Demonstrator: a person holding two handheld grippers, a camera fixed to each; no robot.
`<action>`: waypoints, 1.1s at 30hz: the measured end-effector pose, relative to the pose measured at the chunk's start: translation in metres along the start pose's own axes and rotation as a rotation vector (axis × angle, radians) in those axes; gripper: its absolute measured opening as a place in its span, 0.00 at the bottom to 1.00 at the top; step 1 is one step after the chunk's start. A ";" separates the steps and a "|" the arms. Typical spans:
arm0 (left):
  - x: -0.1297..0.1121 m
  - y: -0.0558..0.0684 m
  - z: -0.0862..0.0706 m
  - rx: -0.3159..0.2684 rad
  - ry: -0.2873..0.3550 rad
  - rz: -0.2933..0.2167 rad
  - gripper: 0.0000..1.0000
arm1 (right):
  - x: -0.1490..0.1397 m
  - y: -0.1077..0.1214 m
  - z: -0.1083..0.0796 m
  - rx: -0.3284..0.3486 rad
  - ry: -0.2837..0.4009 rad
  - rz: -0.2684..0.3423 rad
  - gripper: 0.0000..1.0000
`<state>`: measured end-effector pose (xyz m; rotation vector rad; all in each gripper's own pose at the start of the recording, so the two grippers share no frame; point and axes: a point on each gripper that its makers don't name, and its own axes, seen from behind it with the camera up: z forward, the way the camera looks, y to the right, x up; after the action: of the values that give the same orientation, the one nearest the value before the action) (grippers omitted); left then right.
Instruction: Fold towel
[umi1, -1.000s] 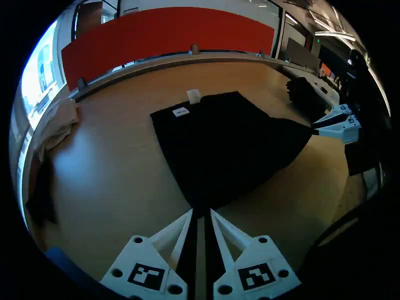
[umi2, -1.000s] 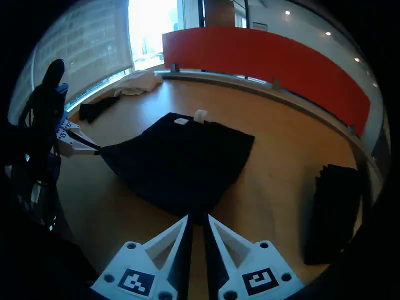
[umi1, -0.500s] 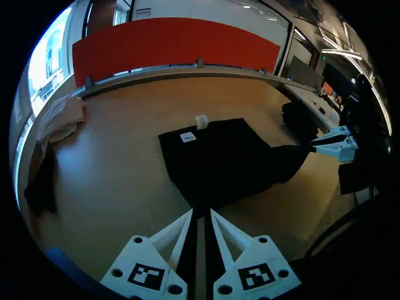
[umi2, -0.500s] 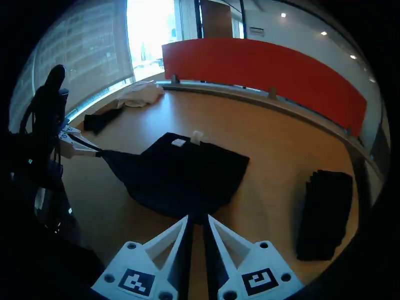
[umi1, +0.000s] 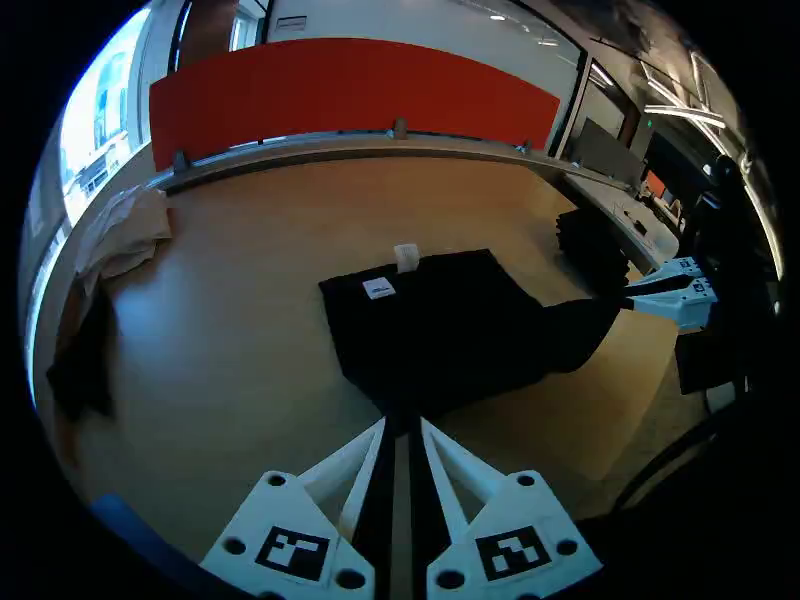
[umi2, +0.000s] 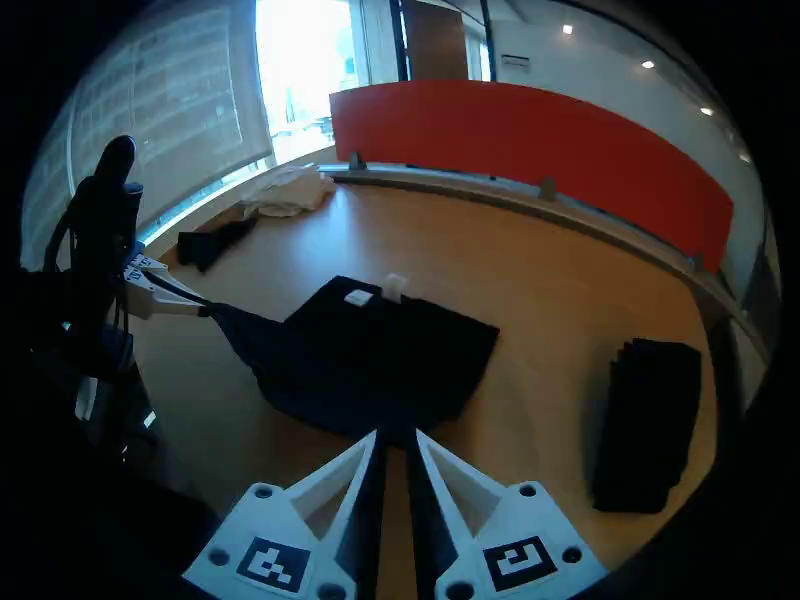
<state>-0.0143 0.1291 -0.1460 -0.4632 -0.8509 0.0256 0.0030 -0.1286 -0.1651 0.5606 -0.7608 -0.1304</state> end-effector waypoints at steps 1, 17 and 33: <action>0.000 0.000 0.000 0.000 0.001 0.001 0.09 | 0.000 0.000 0.000 0.000 0.000 0.000 0.13; 0.003 0.000 -0.003 -0.003 0.005 -0.008 0.09 | 0.003 0.003 -0.003 0.000 -0.001 -0.006 0.13; 0.038 -0.024 0.026 0.035 0.048 -0.022 0.09 | 0.033 0.034 0.029 -0.053 0.011 -0.037 0.13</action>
<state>-0.0118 0.1256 -0.0944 -0.4207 -0.8071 0.0093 0.0039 -0.1226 -0.1104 0.5249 -0.7343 -0.1814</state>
